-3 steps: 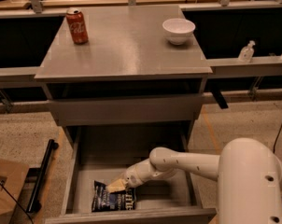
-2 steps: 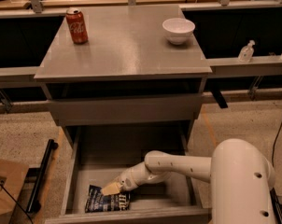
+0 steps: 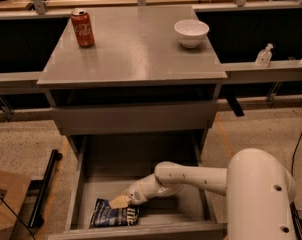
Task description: Pick blue chip bag from middle drawer and place on counter
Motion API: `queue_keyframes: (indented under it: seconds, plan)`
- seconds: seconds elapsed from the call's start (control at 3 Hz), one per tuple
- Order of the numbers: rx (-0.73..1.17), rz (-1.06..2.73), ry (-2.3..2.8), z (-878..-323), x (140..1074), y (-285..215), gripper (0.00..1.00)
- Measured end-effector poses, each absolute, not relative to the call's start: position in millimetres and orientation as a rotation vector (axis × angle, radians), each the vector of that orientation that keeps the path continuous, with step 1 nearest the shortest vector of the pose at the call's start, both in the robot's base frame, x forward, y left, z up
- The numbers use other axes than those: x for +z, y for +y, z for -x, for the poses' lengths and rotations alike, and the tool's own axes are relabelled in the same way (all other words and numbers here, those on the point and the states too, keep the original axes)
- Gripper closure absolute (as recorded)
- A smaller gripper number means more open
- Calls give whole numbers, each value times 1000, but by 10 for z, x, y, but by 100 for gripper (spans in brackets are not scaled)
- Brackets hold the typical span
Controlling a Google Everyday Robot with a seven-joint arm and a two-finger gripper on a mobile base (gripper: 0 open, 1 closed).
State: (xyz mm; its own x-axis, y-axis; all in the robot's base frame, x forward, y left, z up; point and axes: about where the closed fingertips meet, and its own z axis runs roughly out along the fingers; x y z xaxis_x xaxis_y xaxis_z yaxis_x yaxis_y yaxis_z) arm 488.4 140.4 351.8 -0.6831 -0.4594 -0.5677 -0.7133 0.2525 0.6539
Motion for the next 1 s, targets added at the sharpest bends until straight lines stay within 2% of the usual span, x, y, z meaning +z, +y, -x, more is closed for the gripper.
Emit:
queue_keyframes:
  seconds: [0.33,1.0]
  plan:
    - [1400,1091,2265,-4884,3518,1404,100]
    - [1337,1054,2132,-5433,4549,572,100]
